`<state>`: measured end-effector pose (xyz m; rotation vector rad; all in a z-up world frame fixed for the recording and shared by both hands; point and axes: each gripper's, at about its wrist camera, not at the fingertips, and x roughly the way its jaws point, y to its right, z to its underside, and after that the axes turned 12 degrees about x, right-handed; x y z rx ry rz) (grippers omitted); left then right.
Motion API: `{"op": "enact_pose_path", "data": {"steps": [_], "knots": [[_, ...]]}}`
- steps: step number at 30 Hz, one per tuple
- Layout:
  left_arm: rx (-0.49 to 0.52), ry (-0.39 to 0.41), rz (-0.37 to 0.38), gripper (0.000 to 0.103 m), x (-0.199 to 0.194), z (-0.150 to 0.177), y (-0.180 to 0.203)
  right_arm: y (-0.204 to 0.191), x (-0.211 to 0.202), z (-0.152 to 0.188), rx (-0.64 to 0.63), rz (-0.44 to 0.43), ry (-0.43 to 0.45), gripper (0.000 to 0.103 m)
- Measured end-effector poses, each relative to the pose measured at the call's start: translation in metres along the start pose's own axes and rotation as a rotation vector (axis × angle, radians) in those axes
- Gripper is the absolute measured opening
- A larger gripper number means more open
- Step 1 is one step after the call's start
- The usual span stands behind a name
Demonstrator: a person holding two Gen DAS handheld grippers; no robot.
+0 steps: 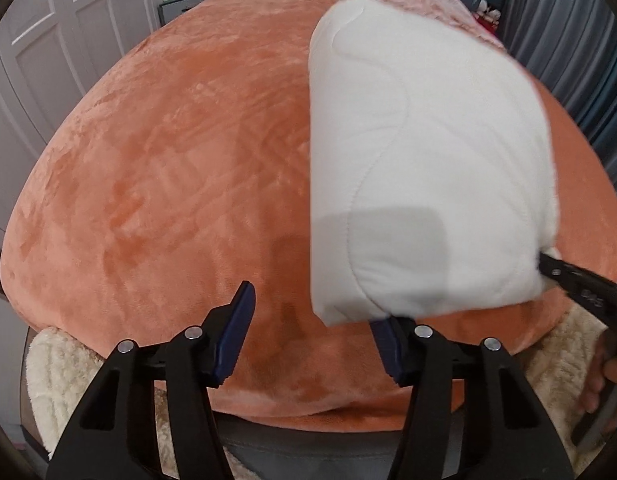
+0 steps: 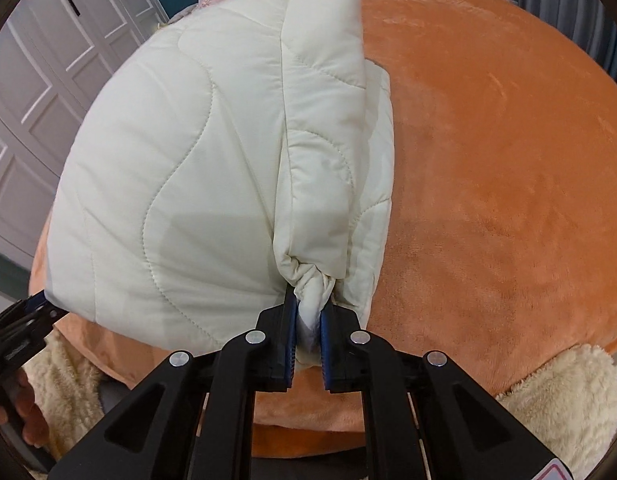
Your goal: Fold large clothes
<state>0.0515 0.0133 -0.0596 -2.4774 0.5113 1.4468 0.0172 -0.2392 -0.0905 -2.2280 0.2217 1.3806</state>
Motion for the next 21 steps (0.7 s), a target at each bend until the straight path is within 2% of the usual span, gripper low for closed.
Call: {"op": "enact_pose_path", "data": {"steps": [2, 5, 6, 8, 10, 11, 14, 17, 21], "knots": [[0.003, 0.014, 0.000, 0.054, -0.013, -0.002, 0.000, 0.005, -0.010, -0.002, 0.025, -0.028, -0.002, 0.011], [-0.001, 0.040, 0.001, 0.054, -0.033, -0.011, -0.006, 0.003, -0.049, -0.010, 0.051, -0.074, 0.041, 0.022], [-0.008, 0.069, 0.006, 0.054, -0.043, -0.014, -0.008, 0.000, -0.061, -0.013, 0.047, -0.079, 0.065, 0.023], [-0.007, 0.136, -0.005, 0.056, -0.066, -0.027, -0.014, -0.008, -0.084, -0.025, 0.034, -0.088, 0.116, 0.033], [0.001, 0.172, -0.018, 0.057, -0.077, -0.042, -0.016, -0.015, -0.098, -0.041, 0.044, -0.095, 0.159, 0.041], [0.008, 0.188, -0.019, 0.057, -0.080, -0.055, -0.018, -0.014, -0.101, -0.046, 0.050, -0.108, 0.168, 0.042], [0.020, 0.213, -0.047, 0.057, -0.073, -0.095, -0.018, -0.025, -0.094, -0.090, 0.111, -0.165, 0.191, 0.042], [0.027, 0.227, -0.073, 0.057, -0.056, -0.134, -0.014, -0.035, -0.064, -0.129, 0.188, -0.197, 0.151, 0.042], [0.006, 0.184, -0.065, 0.057, -0.020, -0.174, -0.006, -0.046, -0.015, -0.156, 0.242, -0.100, 0.097, 0.042]]}}
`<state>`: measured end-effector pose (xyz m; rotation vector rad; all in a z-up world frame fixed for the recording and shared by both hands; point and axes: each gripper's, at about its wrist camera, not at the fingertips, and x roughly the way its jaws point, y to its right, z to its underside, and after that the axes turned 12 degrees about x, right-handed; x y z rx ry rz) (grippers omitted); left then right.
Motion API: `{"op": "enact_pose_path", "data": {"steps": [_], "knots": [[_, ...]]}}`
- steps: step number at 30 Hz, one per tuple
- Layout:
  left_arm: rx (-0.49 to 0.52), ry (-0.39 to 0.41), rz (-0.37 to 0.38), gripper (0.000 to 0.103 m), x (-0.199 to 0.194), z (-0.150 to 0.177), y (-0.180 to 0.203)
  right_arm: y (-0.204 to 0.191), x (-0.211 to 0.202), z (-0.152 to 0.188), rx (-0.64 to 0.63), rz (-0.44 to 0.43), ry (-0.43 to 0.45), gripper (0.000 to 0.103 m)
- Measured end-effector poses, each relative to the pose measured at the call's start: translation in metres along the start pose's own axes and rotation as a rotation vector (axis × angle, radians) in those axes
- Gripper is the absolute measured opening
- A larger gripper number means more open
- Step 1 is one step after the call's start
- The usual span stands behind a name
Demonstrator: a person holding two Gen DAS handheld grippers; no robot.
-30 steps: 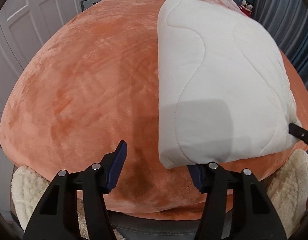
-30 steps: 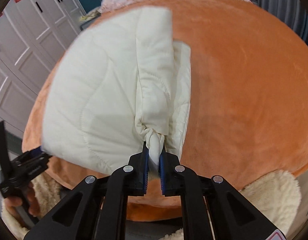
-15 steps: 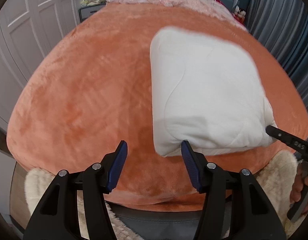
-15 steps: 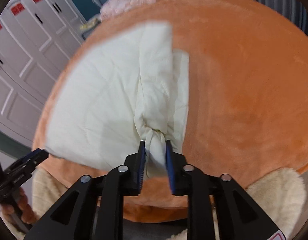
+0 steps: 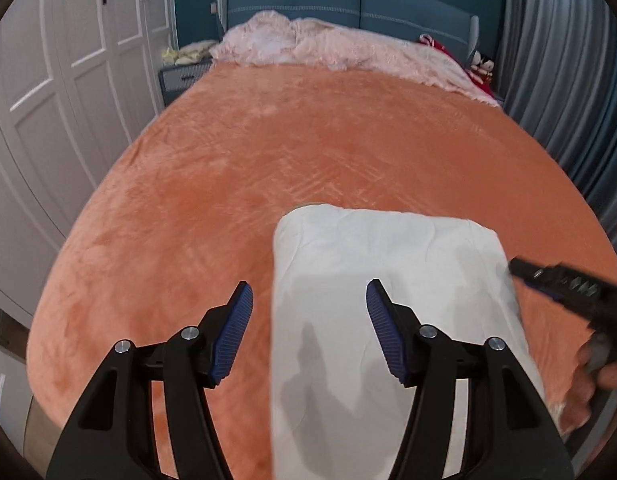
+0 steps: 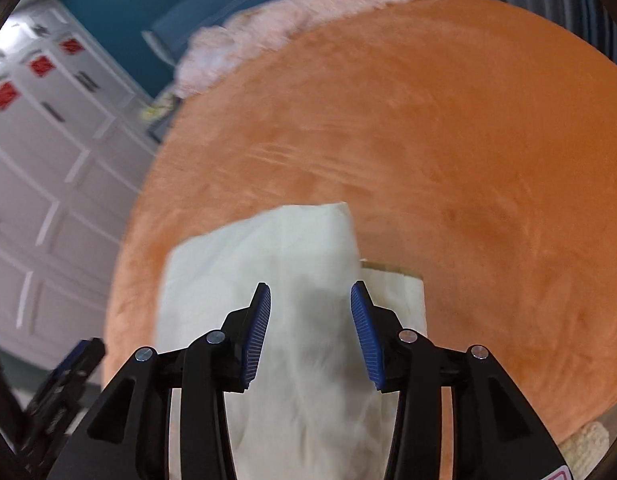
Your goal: Fold large clothes
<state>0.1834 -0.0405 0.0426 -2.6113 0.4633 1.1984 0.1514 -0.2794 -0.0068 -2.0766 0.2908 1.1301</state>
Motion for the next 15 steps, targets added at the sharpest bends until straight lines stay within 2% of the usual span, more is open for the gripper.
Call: {"op": "enact_pose_path", "data": {"steps": [1, 4, 5, 9, 12, 15], "knots": [[0.000, -0.014, 0.003, 0.057, 0.010, -0.005, 0.003, 0.001, 0.014, -0.001, 0.016, 0.024, -0.017, 0.042], [0.010, -0.045, 0.006, 0.057, 0.034, -0.012, 0.014, 0.008, 0.033, 0.002, 0.036, 0.008, -0.042, 0.012], [0.013, -0.052, 0.010, 0.057, 0.040, -0.012, 0.016, 0.011, 0.032, 0.004, 0.027, 0.004, -0.031, 0.008], [0.035, -0.080, 0.013, 0.057, 0.062, -0.009, 0.031, 0.032, 0.018, 0.019, -0.015, 0.034, 0.050, 0.006], [0.042, -0.099, 0.022, 0.058, 0.078, -0.003, 0.040, 0.037, 0.028, 0.024, -0.050, 0.077, 0.067, 0.005], [0.073, -0.094, -0.012, 0.058, 0.089, 0.000, 0.049, 0.042, 0.040, 0.028, -0.071, 0.099, 0.058, 0.006]]}}
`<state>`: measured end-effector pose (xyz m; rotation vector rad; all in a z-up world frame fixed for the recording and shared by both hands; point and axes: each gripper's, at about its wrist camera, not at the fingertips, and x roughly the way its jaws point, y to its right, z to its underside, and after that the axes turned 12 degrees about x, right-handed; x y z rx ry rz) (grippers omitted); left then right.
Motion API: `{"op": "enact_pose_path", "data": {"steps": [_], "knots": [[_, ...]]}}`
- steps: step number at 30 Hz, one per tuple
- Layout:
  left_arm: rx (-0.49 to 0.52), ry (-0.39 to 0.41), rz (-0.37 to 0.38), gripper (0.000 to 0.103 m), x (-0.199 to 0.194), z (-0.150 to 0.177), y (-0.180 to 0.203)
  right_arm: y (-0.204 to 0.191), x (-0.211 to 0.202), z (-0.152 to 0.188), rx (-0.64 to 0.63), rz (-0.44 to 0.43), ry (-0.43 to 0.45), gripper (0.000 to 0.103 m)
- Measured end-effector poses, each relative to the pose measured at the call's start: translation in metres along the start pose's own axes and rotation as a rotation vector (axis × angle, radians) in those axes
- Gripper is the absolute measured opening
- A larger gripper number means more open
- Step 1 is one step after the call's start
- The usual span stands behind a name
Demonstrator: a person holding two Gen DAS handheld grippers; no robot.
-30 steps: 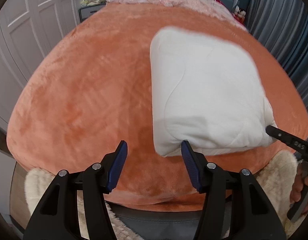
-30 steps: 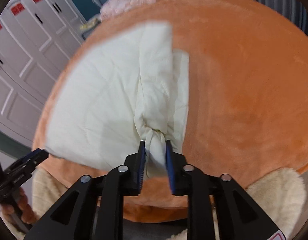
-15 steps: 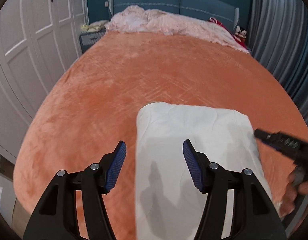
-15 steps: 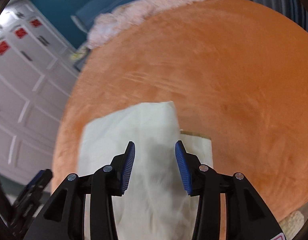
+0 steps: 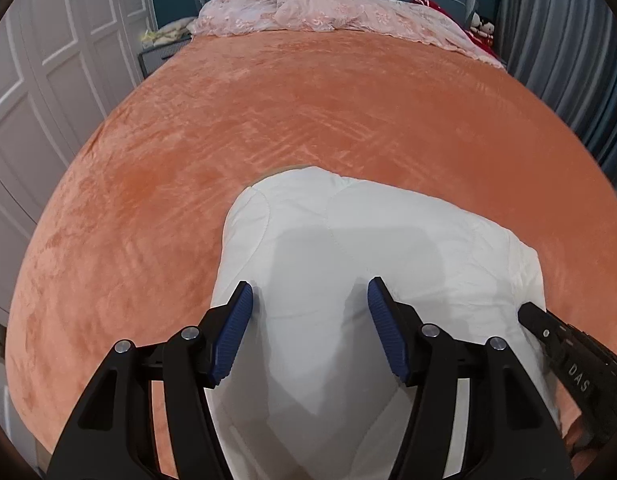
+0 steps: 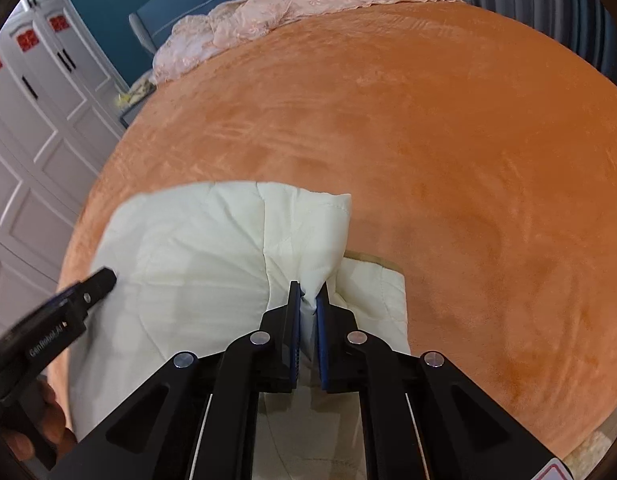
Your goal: Fold large clothes
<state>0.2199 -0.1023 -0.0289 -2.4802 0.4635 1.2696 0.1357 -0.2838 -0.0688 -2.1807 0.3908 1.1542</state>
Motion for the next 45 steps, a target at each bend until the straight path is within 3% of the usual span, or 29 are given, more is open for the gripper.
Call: {"op": "enact_pose_path", "data": {"steps": [15, 33, 36, 39, 41, 45], "knots": [[0.000, 0.017, -0.064, 0.064, 0.039, 0.015, 0.006, 0.003, 0.029, 0.014, -0.047, 0.014, 0.047, 0.011], [-0.020, 0.058, -0.106, 0.067, 0.056, 0.023, 0.008, 0.005, 0.035, 0.019, -0.037, -0.016, 0.091, 0.017], [-0.026, 0.060, -0.099, 0.068, 0.053, 0.023, 0.006, 0.010, 0.032, 0.014, -0.008, -0.044, 0.071, 0.022], [-0.045, 0.058, -0.070, 0.077, 0.039, 0.025, -0.005, 0.019, 0.013, 0.005, 0.065, -0.077, 0.021, 0.035], [-0.083, 0.049, -0.022, 0.089, 0.022, 0.032, -0.019, 0.028, -0.007, 0.005, 0.105, -0.115, 0.010, 0.044], [-0.195, -0.003, 0.099, 0.090, -0.004, 0.062, -0.051, 0.045, -0.036, 0.018, 0.101, -0.140, -0.034, 0.055]]}}
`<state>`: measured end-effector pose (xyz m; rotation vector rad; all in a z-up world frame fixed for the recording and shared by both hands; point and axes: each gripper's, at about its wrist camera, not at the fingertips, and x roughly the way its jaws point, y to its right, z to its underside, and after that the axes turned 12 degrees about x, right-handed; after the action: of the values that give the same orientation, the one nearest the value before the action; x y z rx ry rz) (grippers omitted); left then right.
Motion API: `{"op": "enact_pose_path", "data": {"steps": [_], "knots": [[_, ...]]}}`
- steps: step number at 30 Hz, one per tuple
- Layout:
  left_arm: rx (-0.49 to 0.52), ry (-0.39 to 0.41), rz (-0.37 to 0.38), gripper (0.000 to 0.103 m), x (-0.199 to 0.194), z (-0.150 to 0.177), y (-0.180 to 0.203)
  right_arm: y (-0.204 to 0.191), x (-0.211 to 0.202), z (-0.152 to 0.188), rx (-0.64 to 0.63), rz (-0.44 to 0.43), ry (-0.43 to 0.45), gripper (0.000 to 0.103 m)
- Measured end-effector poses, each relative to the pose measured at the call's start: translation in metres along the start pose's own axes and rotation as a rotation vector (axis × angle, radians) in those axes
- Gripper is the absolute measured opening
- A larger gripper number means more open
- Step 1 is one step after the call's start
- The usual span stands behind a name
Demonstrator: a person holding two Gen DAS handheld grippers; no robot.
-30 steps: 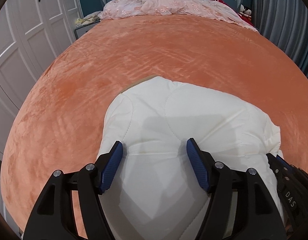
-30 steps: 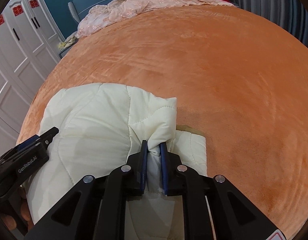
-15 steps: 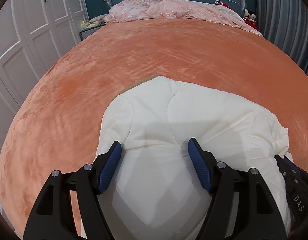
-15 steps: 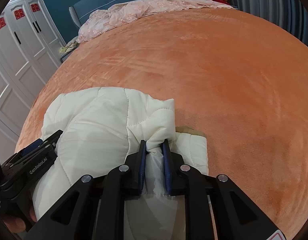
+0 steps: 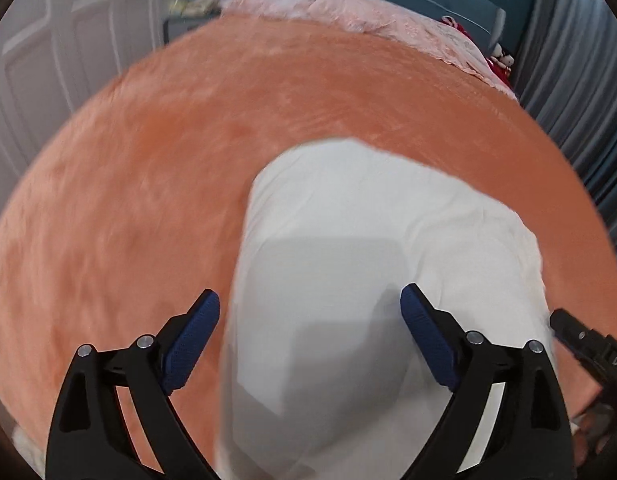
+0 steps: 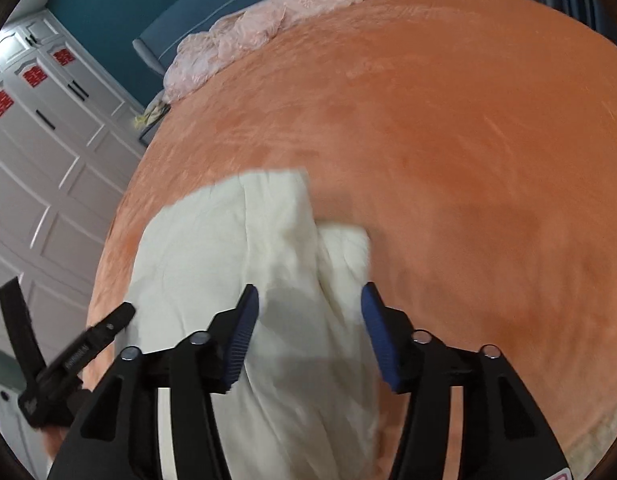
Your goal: Fold large clothes
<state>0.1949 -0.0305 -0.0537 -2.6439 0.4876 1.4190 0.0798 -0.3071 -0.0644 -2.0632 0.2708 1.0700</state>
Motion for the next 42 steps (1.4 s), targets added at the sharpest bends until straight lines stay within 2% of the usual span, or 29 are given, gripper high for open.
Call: {"op": "enact_pose_path", "data": {"steps": [3, 7, 12, 17, 21, 24, 27, 29, 33, 35, 42], "knots": [[-0.102, -0.040, 0.081, 0.090, -0.011, 0.023, -0.025, 0.016, -0.007, 0.017, 0.027, -0.024, -0.068, 0.057], [-0.217, -0.075, 0.203, 0.090, -0.015, 0.049, -0.045, 0.033, -0.010, 0.034, 0.096, -0.062, -0.102, 0.059], [-0.280, -0.102, 0.327, 0.093, -0.007, 0.068, -0.046, 0.045, -0.003, 0.042, 0.172, -0.132, -0.149, 0.060], [-0.331, -0.111, 0.410, 0.097, 0.007, 0.077, -0.044, 0.056, 0.013, 0.048, 0.263, -0.217, -0.202, 0.063], [-0.320, -0.101, 0.415, 0.097, 0.009, 0.078, -0.039, 0.058, 0.025, 0.050, 0.297, -0.289, -0.224, 0.064], [-0.300, -0.092, 0.411, 0.096, 0.007, 0.076, -0.034, 0.058, 0.033, 0.050, 0.296, -0.307, -0.227, 0.062], [-0.261, -0.063, 0.385, 0.088, -0.002, 0.071, -0.027, 0.049, 0.031, 0.047, 0.256, -0.302, -0.205, 0.046], [-0.229, -0.040, 0.375, 0.077, -0.012, 0.066, -0.023, 0.041, 0.022, 0.047, 0.201, -0.288, -0.182, 0.032], [-0.165, 0.022, 0.369, 0.062, -0.037, 0.053, -0.018, 0.025, -0.003, 0.040, 0.129, -0.289, -0.119, 0.023], [-0.126, 0.065, 0.372, 0.054, -0.053, 0.044, -0.013, 0.015, -0.019, 0.035, 0.096, -0.306, -0.081, 0.022], [-0.014, 0.234, 0.387, 0.052, -0.103, -0.002, 0.004, -0.023, -0.076, -0.005, -0.025, -0.357, 0.073, 0.021]]}}
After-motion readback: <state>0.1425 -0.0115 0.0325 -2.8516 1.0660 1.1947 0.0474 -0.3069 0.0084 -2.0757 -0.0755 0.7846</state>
